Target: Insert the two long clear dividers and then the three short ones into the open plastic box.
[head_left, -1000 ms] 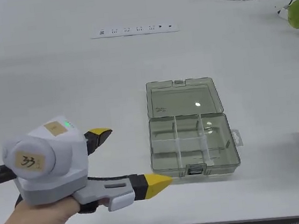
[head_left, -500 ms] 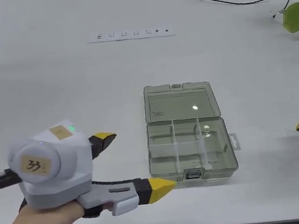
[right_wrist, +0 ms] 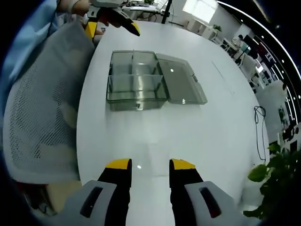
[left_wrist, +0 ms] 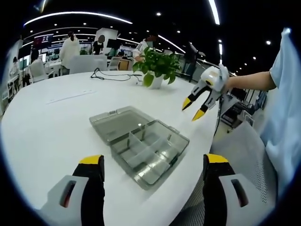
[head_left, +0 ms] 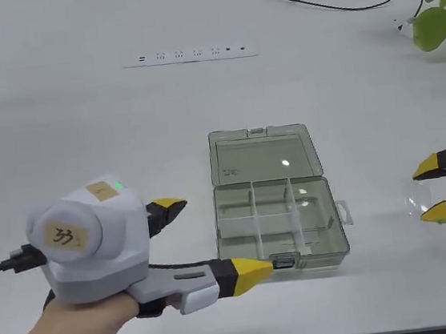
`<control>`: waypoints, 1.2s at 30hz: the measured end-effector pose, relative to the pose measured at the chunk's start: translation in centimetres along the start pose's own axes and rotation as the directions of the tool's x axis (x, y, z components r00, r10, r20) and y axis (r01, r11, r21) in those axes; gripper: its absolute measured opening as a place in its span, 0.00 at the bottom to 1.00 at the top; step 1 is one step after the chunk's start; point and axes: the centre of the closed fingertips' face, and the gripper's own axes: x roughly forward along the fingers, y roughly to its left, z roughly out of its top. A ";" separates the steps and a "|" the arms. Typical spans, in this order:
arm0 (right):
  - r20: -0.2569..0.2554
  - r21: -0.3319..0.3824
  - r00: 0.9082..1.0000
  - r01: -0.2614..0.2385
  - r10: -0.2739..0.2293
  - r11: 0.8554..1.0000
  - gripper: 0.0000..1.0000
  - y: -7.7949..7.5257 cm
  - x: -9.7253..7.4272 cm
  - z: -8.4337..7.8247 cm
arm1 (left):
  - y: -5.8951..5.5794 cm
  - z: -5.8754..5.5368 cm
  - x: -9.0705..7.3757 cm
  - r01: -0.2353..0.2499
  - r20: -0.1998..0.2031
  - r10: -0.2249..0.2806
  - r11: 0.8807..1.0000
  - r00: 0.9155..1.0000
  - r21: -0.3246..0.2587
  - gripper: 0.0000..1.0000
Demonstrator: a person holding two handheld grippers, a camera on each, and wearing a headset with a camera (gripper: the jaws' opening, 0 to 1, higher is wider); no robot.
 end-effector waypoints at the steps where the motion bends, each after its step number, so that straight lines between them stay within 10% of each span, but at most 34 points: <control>1: 0.006 -0.006 1.000 0.004 -0.004 1.000 0.32 0.0 -0.2 0.5 | -0.2 0.1 0.1 0.004 0.002 -0.004 1.000 1.000 0.000 0.86; 27: 0.218 -0.206 0.973 0.118 -0.072 0.971 0.32 0.9 -1.7 12.7 | -4.5 3.8 5.1 0.164 0.059 -0.158 0.979 0.986 -0.117 0.39; 36: 0.207 -0.326 0.974 0.161 -0.096 0.932 0.32 1.8 -1.4 14.0 | -4.9 4.8 5.5 0.188 0.107 -0.169 0.960 0.980 -0.205 0.28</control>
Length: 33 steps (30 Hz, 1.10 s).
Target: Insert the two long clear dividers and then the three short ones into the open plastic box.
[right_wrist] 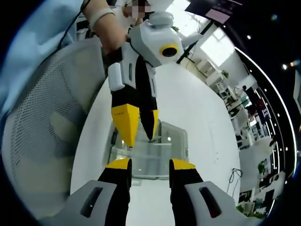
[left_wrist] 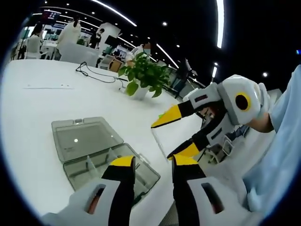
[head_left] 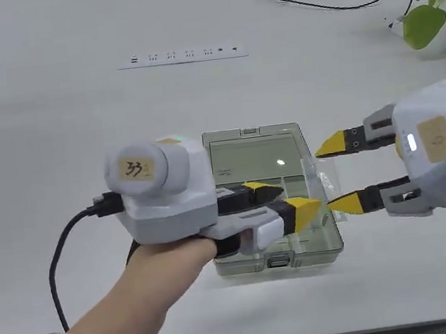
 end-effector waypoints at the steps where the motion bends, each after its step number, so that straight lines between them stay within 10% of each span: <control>1: -0.006 -0.019 1.000 0.007 -0.008 1.000 0.32 0.0 0.0 0.1 | 0.1 0.1 0.0 0.000 0.003 0.000 1.000 1.000 -0.004 0.27; 18: -0.003 -0.149 0.998 0.054 -0.056 0.987 0.32 -0.1 0.0 1.7 | -0.8 0.6 0.4 0.041 0.047 -0.037 0.995 0.998 -0.090 0.00; 29: 0.008 -0.265 0.992 0.126 -0.129 0.956 0.33 -0.4 -0.3 2.1 | -0.9 0.9 0.3 0.076 0.099 -0.052 0.963 0.994 -0.258 0.00; 33: 0.010 -0.277 0.991 0.132 -0.134 0.952 0.33 -0.5 -0.3 2.3 | -1.0 0.9 0.2 0.073 0.099 -0.051 0.968 0.994 -0.240 0.00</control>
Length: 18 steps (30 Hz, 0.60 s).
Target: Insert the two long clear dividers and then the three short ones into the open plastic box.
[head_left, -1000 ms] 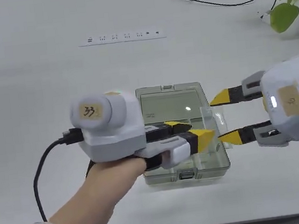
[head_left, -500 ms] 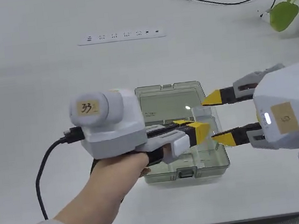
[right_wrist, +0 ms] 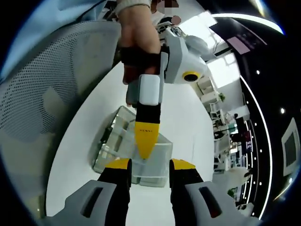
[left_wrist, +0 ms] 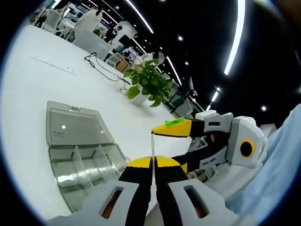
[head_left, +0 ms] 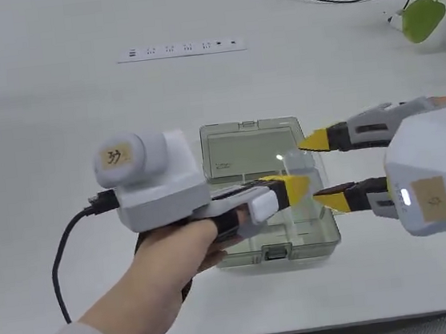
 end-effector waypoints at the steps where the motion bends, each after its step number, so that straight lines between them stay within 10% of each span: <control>1: -0.001 -0.012 1.000 0.005 -0.005 1.000 0.33 0.0 0.0 0.0 | 0.0 0.1 0.0 0.003 0.007 -0.003 1.000 1.000 -0.026 0.00; 14: 0.002 -0.052 1.000 -0.013 0.013 0.999 0.36 0.5 0.1 0.2 | -0.2 -0.3 -0.1 0.009 0.002 -0.009 0.999 1.000 -0.048 0.00; 18: 0.047 0.085 0.998 -0.036 0.032 0.996 0.41 0.1 -0.3 0.4 | 0.1 -0.1 -0.3 0.003 0.006 -0.003 1.000 1.000 -0.030 0.00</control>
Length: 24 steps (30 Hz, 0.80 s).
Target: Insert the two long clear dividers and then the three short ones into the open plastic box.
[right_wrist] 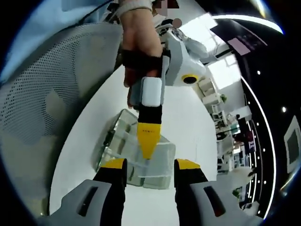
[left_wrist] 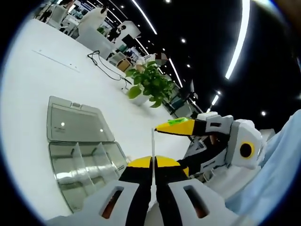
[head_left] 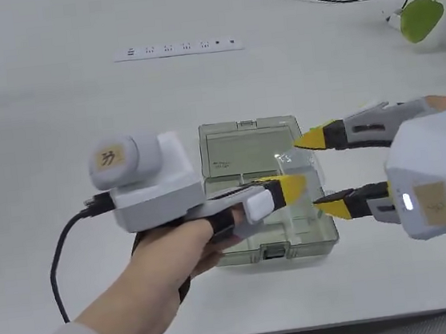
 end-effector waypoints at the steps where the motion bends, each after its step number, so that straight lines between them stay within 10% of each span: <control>1: 0.013 0.040 1.000 0.012 -0.012 0.999 0.42 -0.4 -0.2 0.1 | 0.1 0.0 -0.1 -0.003 -0.004 0.003 1.000 1.000 0.015 0.00; 7: 0.055 0.313 0.998 -0.032 0.016 0.949 0.48 -1.3 -0.8 -0.6 | 0.6 -0.2 -0.7 -0.015 -0.023 0.016 0.999 1.000 0.032 0.00; 15: 0.042 0.387 0.999 -0.046 0.032 0.921 0.45 -1.3 -0.5 -1.1 | 0.8 -0.1 -1.0 -0.013 -0.024 0.014 0.999 1.000 0.034 0.00; 24: 0.096 0.497 0.989 -0.147 0.114 0.855 0.27 -0.6 -1.1 -0.8 | 0.3 -0.8 -0.9 0.018 -0.074 -0.010 0.994 0.997 0.108 0.00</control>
